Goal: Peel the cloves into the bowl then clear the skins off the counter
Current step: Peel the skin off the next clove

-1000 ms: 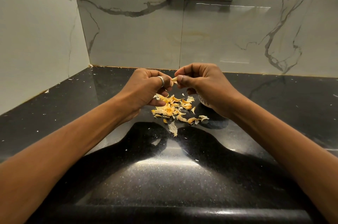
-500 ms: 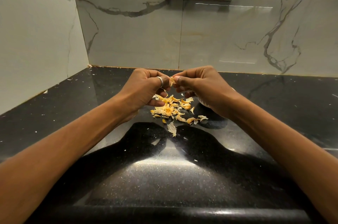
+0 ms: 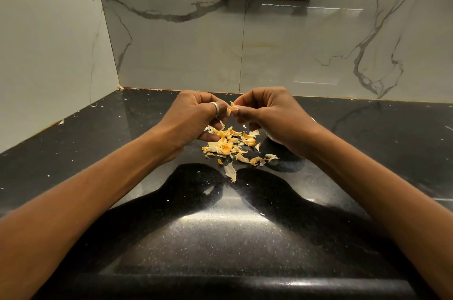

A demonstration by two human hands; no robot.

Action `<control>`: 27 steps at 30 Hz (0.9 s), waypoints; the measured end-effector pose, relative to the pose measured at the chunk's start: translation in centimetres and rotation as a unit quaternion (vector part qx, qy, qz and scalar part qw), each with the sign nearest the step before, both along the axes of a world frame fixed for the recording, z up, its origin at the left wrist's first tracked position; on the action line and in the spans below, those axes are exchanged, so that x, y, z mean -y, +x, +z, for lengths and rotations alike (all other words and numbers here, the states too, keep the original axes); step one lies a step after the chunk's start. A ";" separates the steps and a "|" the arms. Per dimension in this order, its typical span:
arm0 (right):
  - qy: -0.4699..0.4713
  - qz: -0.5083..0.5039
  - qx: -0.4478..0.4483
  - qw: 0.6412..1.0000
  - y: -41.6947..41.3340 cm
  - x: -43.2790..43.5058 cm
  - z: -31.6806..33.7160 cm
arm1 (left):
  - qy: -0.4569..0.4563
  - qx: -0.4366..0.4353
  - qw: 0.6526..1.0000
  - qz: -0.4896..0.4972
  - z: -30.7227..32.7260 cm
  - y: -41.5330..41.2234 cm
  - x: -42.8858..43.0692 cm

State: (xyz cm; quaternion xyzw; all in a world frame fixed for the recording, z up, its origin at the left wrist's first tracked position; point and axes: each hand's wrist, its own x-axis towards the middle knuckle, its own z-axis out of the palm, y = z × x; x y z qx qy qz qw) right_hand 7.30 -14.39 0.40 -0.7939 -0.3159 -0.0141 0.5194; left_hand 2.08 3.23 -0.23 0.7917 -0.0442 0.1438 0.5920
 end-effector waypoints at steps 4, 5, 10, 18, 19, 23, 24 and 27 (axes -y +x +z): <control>0.009 0.000 -0.001 1.000 -0.3 0.0 0.1 | 0.004 0.001 1.000 0.001 0.0 0.0 -0.1; 0.013 0.000 -0.005 1.000 -0.4 0.0 0.1 | 0.005 0.001 1.000 0.000 -0.1 0.0 -0.1; 0.063 -0.003 -0.053 0.997 -0.5 0.1 0.3 | 0.019 0.002 1.000 -0.001 -0.2 0.1 -0.1; 0.107 -0.003 -0.113 0.988 -0.5 0.0 0.5 | 0.045 0.006 0.999 -0.007 -0.4 0.2 -0.2; 0.113 -0.004 -0.119 0.986 -0.5 0.0 0.5 | 0.050 0.005 0.999 -0.008 -0.4 0.2 -0.2; 0.143 -0.011 -0.140 0.980 -0.5 0.1 0.8 | 0.071 0.002 0.997 -0.002 -0.6 0.4 -0.3; 0.146 -0.013 -0.141 0.979 -0.5 0.2 0.8 | 0.081 0.004 0.997 0.002 -0.7 0.4 -0.3; 0.145 -0.016 -0.139 0.979 -0.5 0.2 0.9 | 0.115 0.021 0.993 0.017 -0.9 0.5 -0.3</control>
